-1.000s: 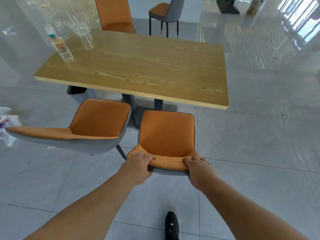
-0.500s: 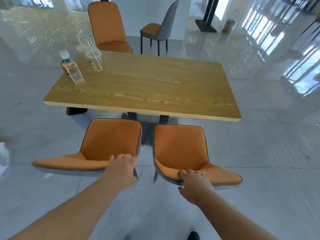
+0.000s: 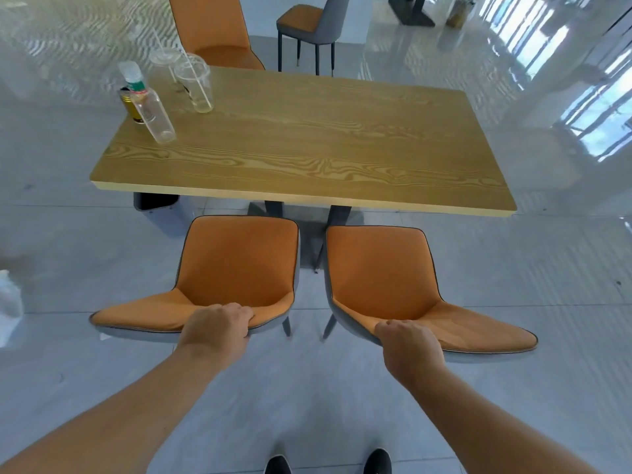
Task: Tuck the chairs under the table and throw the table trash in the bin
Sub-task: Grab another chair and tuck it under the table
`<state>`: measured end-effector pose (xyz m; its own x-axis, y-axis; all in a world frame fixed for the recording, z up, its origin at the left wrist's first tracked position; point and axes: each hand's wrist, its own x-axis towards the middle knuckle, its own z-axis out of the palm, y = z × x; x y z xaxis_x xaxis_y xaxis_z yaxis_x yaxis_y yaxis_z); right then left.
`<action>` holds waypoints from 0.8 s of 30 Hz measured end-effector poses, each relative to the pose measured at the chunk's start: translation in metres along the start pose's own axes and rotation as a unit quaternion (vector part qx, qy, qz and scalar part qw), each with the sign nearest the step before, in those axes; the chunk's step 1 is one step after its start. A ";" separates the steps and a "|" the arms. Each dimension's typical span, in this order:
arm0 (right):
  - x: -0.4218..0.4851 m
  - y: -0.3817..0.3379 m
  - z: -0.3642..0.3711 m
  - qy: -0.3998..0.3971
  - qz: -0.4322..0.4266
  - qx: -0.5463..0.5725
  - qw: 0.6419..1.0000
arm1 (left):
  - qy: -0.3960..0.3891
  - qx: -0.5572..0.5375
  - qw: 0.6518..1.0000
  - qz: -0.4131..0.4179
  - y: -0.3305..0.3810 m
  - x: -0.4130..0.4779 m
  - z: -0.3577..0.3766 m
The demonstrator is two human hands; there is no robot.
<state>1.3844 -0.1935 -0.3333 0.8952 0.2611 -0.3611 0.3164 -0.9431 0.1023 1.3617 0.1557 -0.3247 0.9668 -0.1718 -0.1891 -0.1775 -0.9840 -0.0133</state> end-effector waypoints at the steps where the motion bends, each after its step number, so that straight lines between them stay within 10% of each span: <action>1: 0.001 0.000 0.000 0.004 -0.005 0.000 1.000 | 0.009 -0.003 1.000 0.007 -0.001 0.001 -0.001; 18: 0.006 -0.058 -0.015 -0.031 -0.122 0.017 0.992 | -0.033 -0.029 0.999 0.016 0.022 -0.001 -0.004; 24: -0.002 -0.034 -0.072 -0.007 -0.022 0.153 0.988 | -0.109 -0.070 0.991 -0.042 0.038 0.025 -0.064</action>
<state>1.3946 -0.1474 -0.2691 0.8778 0.3027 -0.3714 0.2439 -0.9495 -0.1974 1.3912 0.1108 -0.2673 0.9118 -0.0893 -0.4009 -0.0556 -0.9939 0.0951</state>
